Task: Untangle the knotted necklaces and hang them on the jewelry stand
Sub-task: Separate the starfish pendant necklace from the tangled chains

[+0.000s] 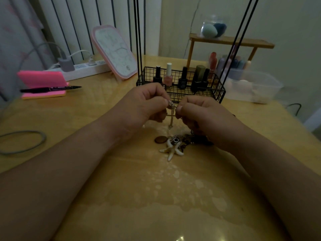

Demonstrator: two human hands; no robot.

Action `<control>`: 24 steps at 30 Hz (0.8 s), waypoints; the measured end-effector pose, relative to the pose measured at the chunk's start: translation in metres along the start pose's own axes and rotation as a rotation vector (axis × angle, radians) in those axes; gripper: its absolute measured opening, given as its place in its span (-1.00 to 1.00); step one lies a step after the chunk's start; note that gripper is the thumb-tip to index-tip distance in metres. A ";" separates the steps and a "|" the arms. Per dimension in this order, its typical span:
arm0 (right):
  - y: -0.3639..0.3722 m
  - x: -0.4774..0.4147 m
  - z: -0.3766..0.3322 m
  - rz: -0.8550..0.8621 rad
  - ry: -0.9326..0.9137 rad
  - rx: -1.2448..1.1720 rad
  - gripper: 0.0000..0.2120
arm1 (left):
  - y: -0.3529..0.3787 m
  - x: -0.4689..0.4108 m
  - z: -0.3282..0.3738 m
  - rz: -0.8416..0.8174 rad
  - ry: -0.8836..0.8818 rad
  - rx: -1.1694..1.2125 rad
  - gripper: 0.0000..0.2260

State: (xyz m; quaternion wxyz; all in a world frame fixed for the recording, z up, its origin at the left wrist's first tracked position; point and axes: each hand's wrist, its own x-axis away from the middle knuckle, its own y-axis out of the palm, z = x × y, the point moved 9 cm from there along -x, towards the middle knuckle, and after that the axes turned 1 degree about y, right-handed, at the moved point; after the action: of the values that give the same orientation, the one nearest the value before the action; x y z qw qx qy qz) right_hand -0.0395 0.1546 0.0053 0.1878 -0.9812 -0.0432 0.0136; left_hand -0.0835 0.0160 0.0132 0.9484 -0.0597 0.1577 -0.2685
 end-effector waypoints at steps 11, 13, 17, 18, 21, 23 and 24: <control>0.004 0.001 -0.003 -0.036 -0.040 -0.053 -0.83 | 0.001 -0.001 -0.009 0.012 -0.079 0.073 -0.88; 0.002 0.001 -0.003 -0.015 -0.049 -0.045 -0.83 | 0.002 0.001 -0.005 -0.010 -0.054 -0.021 -0.86; 0.000 0.000 -0.001 0.012 -0.048 -0.045 -0.82 | 0.001 0.002 0.002 -0.011 -0.002 -0.200 -0.80; -0.001 -0.001 0.000 0.024 -0.042 -0.046 -0.82 | -0.001 0.003 0.005 0.002 0.017 -0.248 -0.81; -0.004 -0.002 0.003 0.049 -0.012 -0.074 -0.82 | -0.001 0.004 0.008 0.016 0.053 -0.343 -0.83; -0.004 -0.002 0.004 0.048 0.003 -0.093 -0.82 | 0.000 0.004 0.008 0.010 0.066 -0.394 -0.84; -0.004 -0.002 0.005 0.046 0.009 -0.099 -0.82 | 0.001 0.004 0.007 0.003 0.072 -0.422 -0.85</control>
State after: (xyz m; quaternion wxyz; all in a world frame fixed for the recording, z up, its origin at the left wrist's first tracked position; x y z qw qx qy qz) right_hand -0.0420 0.1600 0.0021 0.1389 -0.9900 -0.0205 0.0114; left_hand -0.0771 0.0147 0.0188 0.9091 -0.2471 0.2443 -0.2300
